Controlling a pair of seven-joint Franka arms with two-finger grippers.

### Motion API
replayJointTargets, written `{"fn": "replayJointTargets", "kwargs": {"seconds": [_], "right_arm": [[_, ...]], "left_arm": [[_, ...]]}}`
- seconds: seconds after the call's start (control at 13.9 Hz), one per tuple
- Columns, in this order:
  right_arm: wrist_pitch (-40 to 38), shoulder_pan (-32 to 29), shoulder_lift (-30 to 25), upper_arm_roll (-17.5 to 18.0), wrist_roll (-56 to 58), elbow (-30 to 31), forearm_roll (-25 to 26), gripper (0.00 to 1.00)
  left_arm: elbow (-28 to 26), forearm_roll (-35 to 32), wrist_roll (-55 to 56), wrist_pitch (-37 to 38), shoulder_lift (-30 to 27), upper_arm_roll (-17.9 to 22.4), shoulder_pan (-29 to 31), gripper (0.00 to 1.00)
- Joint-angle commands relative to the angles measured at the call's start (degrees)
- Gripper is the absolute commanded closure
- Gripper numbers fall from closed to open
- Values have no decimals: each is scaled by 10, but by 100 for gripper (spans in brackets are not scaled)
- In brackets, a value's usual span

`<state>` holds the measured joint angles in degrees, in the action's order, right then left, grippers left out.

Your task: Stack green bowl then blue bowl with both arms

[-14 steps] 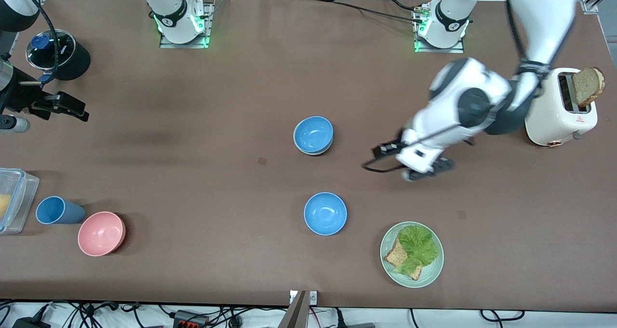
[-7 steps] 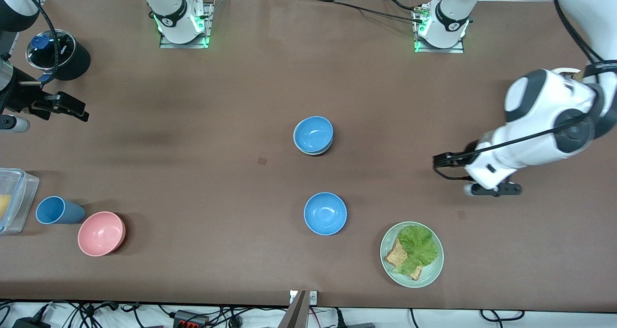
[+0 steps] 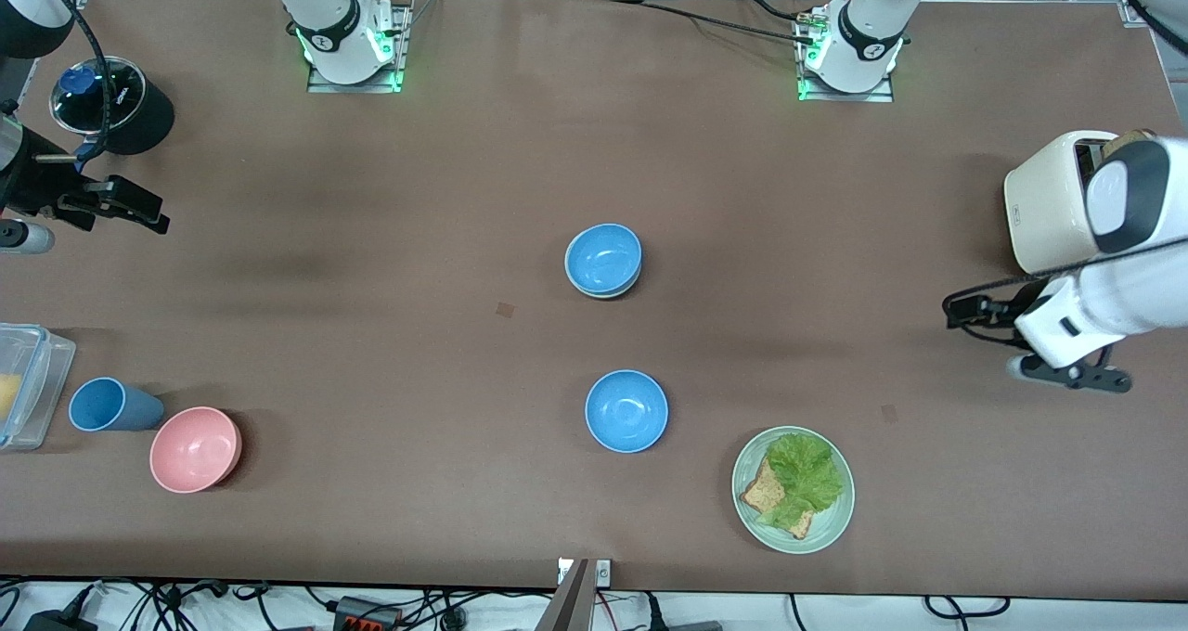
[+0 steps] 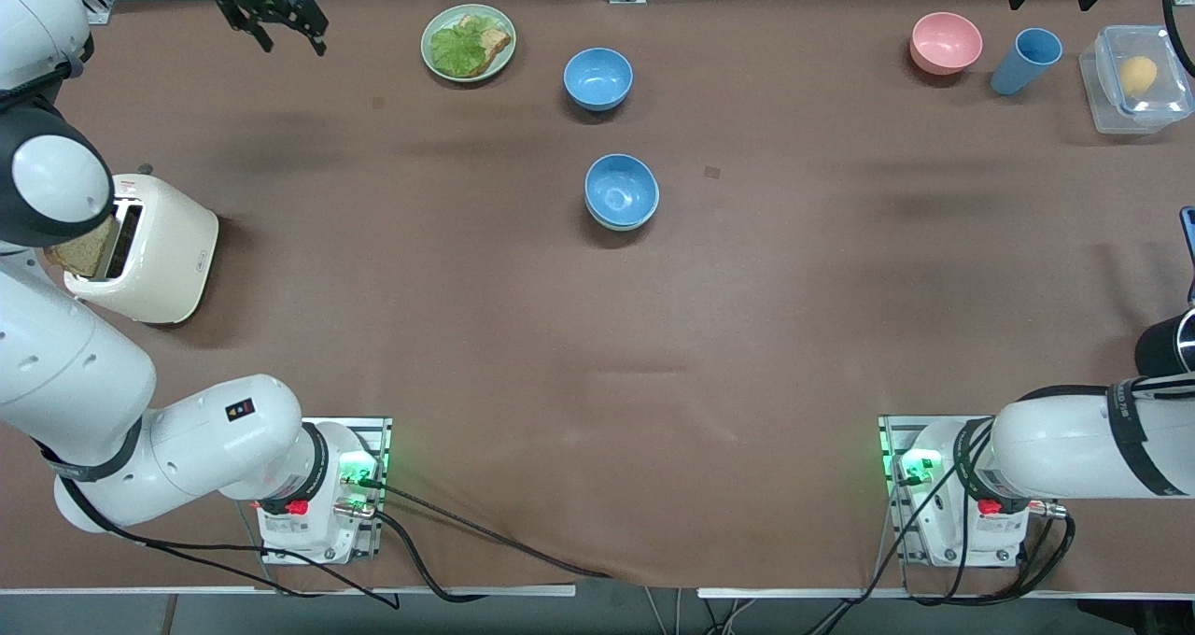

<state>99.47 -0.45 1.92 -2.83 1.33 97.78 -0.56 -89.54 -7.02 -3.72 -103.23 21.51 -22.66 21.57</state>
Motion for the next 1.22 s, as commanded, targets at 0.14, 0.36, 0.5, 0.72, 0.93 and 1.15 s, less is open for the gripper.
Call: {"fn": "replayJointTargets", "kwargs": {"seconds": [0.14,0.36,0.5,0.72,0.93,1.15], "right_arm": [[-6,-4,-4,5,8,-1,7,0],[-7,-4,-5,5,8,-1,7,0],[-7,-4,-5,5,8,0,7,0],[-7,-4,-5,5,8,0,7,0],[-7,-4,-4,5,7,0,7,0],[-7,-4,-4,5,7,0,7,0]], "left_arm": [[7,82,-11,75,-100,197,-146,0],[77,90,-14,172,-100,191,-147,0],[86,90,-9,177,-100,186,-149,0],[86,90,-9,176,-99,187,-146,0],[86,89,-8,176,-99,185,-148,0],[85,90,-10,181,-98,187,-146,0]]}}
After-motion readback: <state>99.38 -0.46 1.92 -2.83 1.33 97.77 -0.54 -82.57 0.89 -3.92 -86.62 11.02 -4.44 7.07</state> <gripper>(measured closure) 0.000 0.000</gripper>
